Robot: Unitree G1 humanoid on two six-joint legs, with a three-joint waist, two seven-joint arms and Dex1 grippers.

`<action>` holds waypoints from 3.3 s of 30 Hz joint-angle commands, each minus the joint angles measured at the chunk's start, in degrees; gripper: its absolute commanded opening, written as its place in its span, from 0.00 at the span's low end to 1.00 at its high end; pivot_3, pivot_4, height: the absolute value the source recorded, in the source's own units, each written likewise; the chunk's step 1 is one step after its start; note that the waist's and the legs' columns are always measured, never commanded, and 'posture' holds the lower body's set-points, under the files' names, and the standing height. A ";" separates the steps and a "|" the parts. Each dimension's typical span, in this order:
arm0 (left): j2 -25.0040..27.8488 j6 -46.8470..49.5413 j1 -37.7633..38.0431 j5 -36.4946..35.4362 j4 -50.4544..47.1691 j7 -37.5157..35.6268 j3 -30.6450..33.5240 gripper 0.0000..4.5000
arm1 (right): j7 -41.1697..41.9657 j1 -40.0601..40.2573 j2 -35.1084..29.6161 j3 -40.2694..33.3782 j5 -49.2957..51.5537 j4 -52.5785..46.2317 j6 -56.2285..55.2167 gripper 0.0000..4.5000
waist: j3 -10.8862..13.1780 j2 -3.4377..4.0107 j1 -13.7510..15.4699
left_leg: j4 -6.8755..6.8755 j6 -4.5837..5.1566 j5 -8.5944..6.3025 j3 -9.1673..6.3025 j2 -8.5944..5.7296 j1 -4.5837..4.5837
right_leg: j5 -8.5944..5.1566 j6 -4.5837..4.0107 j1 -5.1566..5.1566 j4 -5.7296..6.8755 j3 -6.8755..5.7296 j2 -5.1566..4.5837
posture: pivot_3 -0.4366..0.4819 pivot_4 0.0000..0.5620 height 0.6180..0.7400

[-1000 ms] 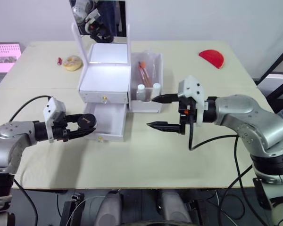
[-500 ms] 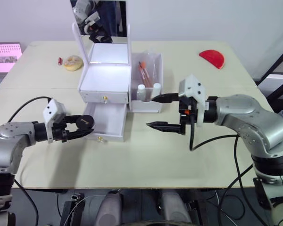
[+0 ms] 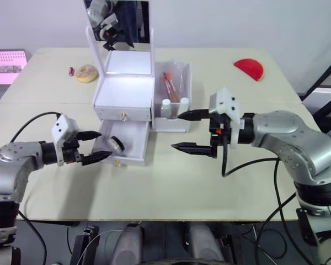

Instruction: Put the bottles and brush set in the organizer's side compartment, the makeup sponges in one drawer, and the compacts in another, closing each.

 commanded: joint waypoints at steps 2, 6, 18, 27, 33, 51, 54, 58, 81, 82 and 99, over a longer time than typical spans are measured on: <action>0.15 0.27 -0.47 -0.66 -0.65 0.09 1.10 0.99 | 0.00 -0.68 -0.39 -1.89 0.34 -0.65 -0.77 1.00 | 0.00 0.00 -0.02 | 0.00 0.00 0.00 0.00 0.00 0.01 | 0.00 0.00 0.00 0.00 0.00 0.00 | 0.48 0.27 1.00; 0.18 1.04 -0.70 -1.62 -1.29 -0.06 1.62 0.99 | 0.06 -0.68 -0.41 -1.74 0.11 -0.45 -0.89 1.00 | 0.00 0.00 -0.02 | 0.00 0.00 0.00 0.00 0.00 0.01 | 0.00 0.00 0.00 0.01 0.00 0.00 | 0.48 0.27 1.00; 1.14 2.08 -1.41 -2.46 -2.62 -0.40 2.01 0.99 | 0.26 -0.66 -0.28 -1.31 -0.18 -0.24 -1.40 1.00 | 0.00 0.00 -0.02 | -0.01 0.00 0.00 0.00 0.00 -0.01 | 0.00 0.00 0.00 -0.01 0.00 0.00 | 0.48 0.27 1.00; 1.17 3.02 -1.48 -2.66 -3.62 -0.47 2.45 0.99 | 0.14 -0.52 -0.08 -1.26 -0.05 -0.41 -1.31 1.00 | 0.00 0.00 -0.02 | -0.01 0.00 0.00 0.00 0.00 0.00 | 0.00 0.00 0.00 -0.01 0.00 0.00 | 0.48 0.27 1.00; 1.92 4.66 -2.75 -3.77 -3.52 -1.48 2.65 0.99 | 0.00 -0.71 0.25 -0.98 -0.15 -0.19 -1.35 1.00 | 0.00 0.00 0.02 | 0.00 0.00 0.00 0.00 0.00 -0.01 | 0.00 0.00 0.00 0.00 0.00 0.00 | 0.48 0.27 1.00; 3.99 2.76 -7.39 -0.71 1.81 -4.29 0.36 0.99 | -1.33 -0.45 0.62 -1.31 0.20 -0.85 -1.10 1.00 | 0.00 0.00 -0.05 | 0.00 0.00 0.00 0.00 0.00 0.00 | 0.00 0.00 0.00 0.01 0.00 0.00 | 0.48 0.27 1.00; 3.92 2.32 -7.51 -0.39 2.04 -5.05 0.29 0.99 | -1.38 -0.34 0.55 -1.35 0.28 -0.96 -1.04 1.00 | 0.00 0.00 -0.05 | 0.00 0.00 0.00 0.00 0.00 -0.02 | 0.00 0.01 0.00 -0.01 0.00 0.00 | 0.48 0.27 1.00; 4.11 4.51 -7.59 -1.98 1.57 -7.17 0.26 0.99 | -1.40 -0.53 0.60 -1.13 0.15 -0.71 -1.08 1.00 | 0.00 0.00 -0.06 | -0.01 0.00 0.00 0.00 0.00 -0.01 | 0.00 0.02 0.00 -0.01 0.00 0.00 | 0.48 0.27 1.00; 2.64 -0.04 -16.19 4.14 11.02 -15.41 -7.74 0.99 | -2.12 0.11 1.03 -0.97 0.71 -2.04 -0.38 1.00 | 0.00 0.00 0.15 | 0.04 0.01 0.00 -0.02 0.00 -0.02 | 0.05 0.16 0.00 0.07 -0.01 0.01 | 0.48 0.27 1.00; 2.42 -0.26 -16.87 4.84 11.87 -15.50 -8.65 0.99 | -2.22 0.09 1.12 -0.93 0.70 -2.07 -0.34 1.00 | 0.00 0.00 0.15 | 0.05 0.01 0.01 -0.02 0.00 -0.02 | 0.05 0.16 0.00 0.08 0.00 0.01 | 0.48 0.27 1.00; -0.37 -7.10 -26.77 10.73 25.71 -23.84 -15.51 0.99 | -5.08 1.64 1.26 -2.13 1.97 -4.41 1.19 1.00 | 0.00 -0.01 0.18 | 0.08 0.01 0.01 -0.02 -0.01 -0.03 | 0.03 0.18 0.04 0.08 0.00 0.01 | 0.48 0.27 1.00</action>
